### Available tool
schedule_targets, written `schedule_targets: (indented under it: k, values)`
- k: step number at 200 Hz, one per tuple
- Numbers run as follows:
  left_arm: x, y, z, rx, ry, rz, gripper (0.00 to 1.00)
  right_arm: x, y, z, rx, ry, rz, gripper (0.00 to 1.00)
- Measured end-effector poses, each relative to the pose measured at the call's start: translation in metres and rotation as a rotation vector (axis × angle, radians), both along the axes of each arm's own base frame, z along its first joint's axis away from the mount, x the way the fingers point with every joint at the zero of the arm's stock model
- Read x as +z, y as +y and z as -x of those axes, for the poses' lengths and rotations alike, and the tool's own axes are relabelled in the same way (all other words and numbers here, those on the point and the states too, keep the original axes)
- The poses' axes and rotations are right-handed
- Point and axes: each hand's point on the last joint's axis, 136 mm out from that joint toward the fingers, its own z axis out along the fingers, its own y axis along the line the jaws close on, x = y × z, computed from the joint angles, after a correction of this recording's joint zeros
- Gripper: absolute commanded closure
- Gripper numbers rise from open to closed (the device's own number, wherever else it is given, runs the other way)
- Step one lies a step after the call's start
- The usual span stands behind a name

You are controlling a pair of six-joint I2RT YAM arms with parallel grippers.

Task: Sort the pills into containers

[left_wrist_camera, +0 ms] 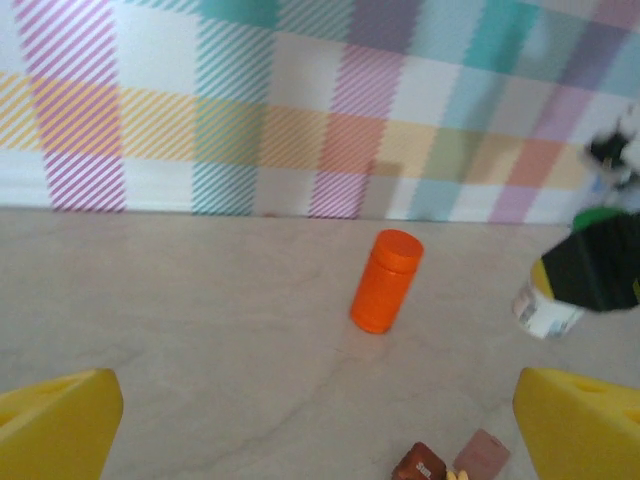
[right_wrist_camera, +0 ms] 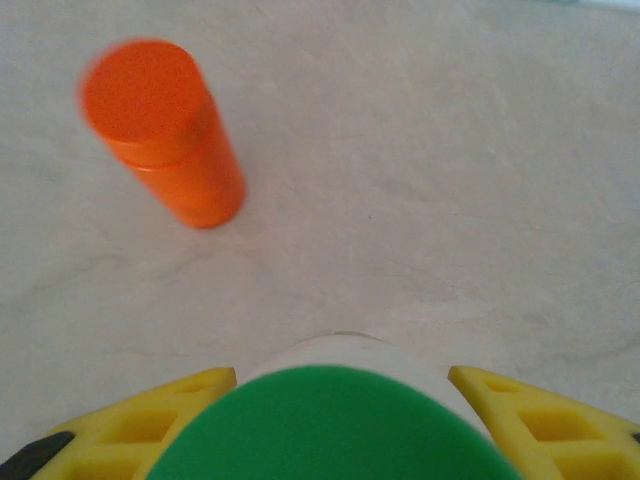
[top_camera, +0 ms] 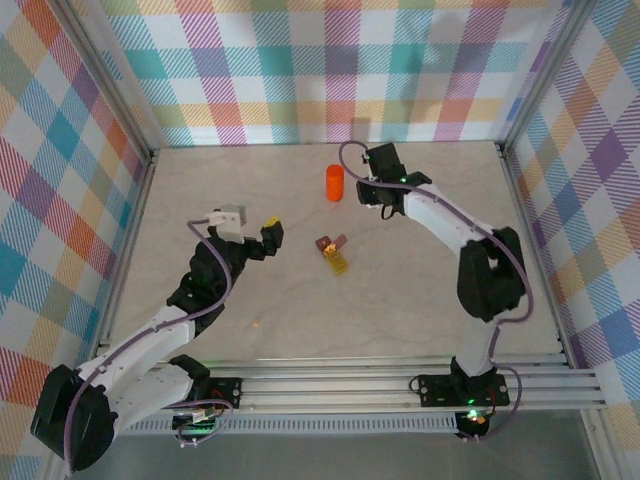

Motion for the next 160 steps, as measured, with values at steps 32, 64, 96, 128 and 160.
schedule_targets:
  k: [32,64,96,128,160]
  values:
    - [-0.009,0.011,0.001,0.068,0.058,0.076,0.0,-0.044,0.009,-0.022,0.002,0.064,0.008,0.69]
    - [-0.018,0.012,0.003,0.072,0.098,0.088,0.0,-0.065,0.018,-0.031,0.008,0.093,-0.009,0.68]
    - [-0.023,0.008,0.003,0.055,0.12,0.095,0.0,-0.071,0.02,-0.033,-0.005,0.095,-0.024,0.56]
    - [-0.025,0.003,0.002,0.032,0.135,0.095,0.0,-0.071,0.018,-0.036,-0.027,0.092,-0.041,0.4]
    - [-0.029,-0.001,0.001,0.021,0.153,0.107,0.0,-0.07,0.018,-0.038,-0.032,0.092,-0.067,0.27]
